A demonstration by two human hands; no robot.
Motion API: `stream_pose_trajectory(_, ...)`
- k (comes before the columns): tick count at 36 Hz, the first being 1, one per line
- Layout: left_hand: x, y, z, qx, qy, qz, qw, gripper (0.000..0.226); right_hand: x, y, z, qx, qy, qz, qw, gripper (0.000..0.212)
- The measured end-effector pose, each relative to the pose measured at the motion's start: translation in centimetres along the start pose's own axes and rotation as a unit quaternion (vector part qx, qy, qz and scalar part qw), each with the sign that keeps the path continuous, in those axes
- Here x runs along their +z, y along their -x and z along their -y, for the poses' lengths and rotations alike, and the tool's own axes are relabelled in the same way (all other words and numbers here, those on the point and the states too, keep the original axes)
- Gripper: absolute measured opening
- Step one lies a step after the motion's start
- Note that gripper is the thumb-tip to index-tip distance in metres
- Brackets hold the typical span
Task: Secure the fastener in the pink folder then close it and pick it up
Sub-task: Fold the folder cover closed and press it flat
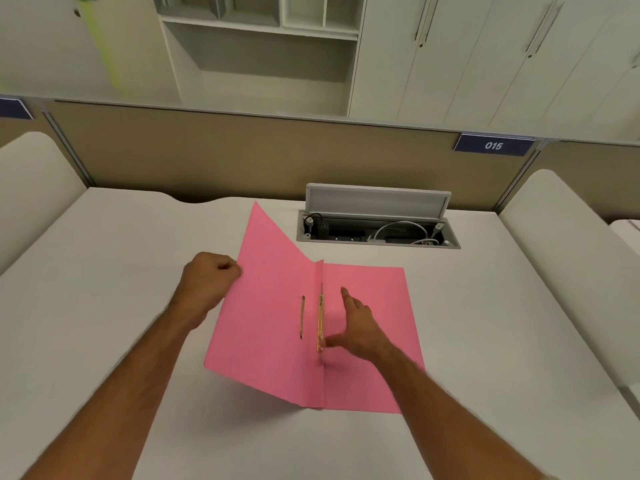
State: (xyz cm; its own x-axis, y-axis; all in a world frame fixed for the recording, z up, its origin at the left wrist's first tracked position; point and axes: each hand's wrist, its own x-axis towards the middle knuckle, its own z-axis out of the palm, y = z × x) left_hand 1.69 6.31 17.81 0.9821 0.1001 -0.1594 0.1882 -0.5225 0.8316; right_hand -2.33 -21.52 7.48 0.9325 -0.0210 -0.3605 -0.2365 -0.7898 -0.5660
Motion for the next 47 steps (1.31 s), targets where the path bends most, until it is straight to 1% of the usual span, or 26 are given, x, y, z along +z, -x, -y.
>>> stream_pose_trajectory(4, 2.6, 1.2, -3.7, 0.048, -0.001, 0.025, 0.999, 0.027, -2.5, 0.2, 0.0, 0.005, 0.01, -0.094, 0.996, 0.109)
stream_pose_trajectory(8, 6.0, 2.6, -6.6, 0.089, 0.023, 0.07, 0.993, 0.019, -5.3, 0.5, -0.2, 0.016, -0.047, -0.182, 0.982, 0.085)
stream_pose_trajectory(10, 7.7, 3.1, -7.4, 0.102, 0.023, 0.084, 0.991, 0.021, -6.5, 0.7, -0.3, 0.023, -0.087, -0.214, 0.973, 0.074)
stream_pose_trajectory(14, 11.3, 3.9, -8.9, 0.106, 0.013, 0.078, 0.991, 0.035, -8.8, 1.5, -0.5, 0.028, -0.178, -0.26, 0.949, 0.056)
stream_pose_trajectory(18, 15.3, 4.9, -9.9, 0.108, 0.014, 0.057, 0.992, 0.042, -10.3, 2.1, -0.6, 0.027, -0.214, -0.289, 0.933, 0.043)
stream_pose_trajectory(22, 18.9, 5.4, -10.3, 0.103, -0.002, 0.065, 0.993, 0.044, -11.2, 2.8, -0.6, 0.023, -0.234, -0.304, 0.923, 0.038)
stream_pose_trajectory(26, 21.6, 5.5, -10.5, 0.092, -0.04, 0.067, 0.993, 0.044, -12.0, 3.2, -1.0, 0.027, -0.233, -0.307, 0.922, 0.038)
stream_pose_trajectory(30, 23.7, 5.4, -10.6, 0.108, -0.067, 0.056, 0.99, 0.046, -12.2, 3.5, -1.7, 0.038, -0.241, -0.279, 0.929, 0.04)
stream_pose_trajectory(35, 25.3, 5.3, -10.6, 0.113, -0.105, 0.081, 0.985, 0.035, -11.9, 3.8, -2.3, 0.052, -0.221, -0.255, 0.94, 0.04)
stream_pose_trajectory(41, 26.7, 5.5, -9.8, 0.133, -0.132, 0.088, 0.978, 0.035, -11.2, 3.9, -2.9, 0.072, -0.205, -0.242, 0.946, 0.041)
stream_pose_trajectory(44, 27.0, 5.2, -8.9, 0.121, -0.106, 0.105, 0.981, 0.041, -10.9, 4.0, -3.4, 0.084, -0.197, -0.246, 0.945, 0.038)
stream_pose_trajectory(47, 27.0, 4.9, -7.7, 0.097, -0.099, 0.121, 0.983, 0.055, -10.4, 4.0, -4.1, 0.099, -0.182, -0.24, 0.948, 0.029)
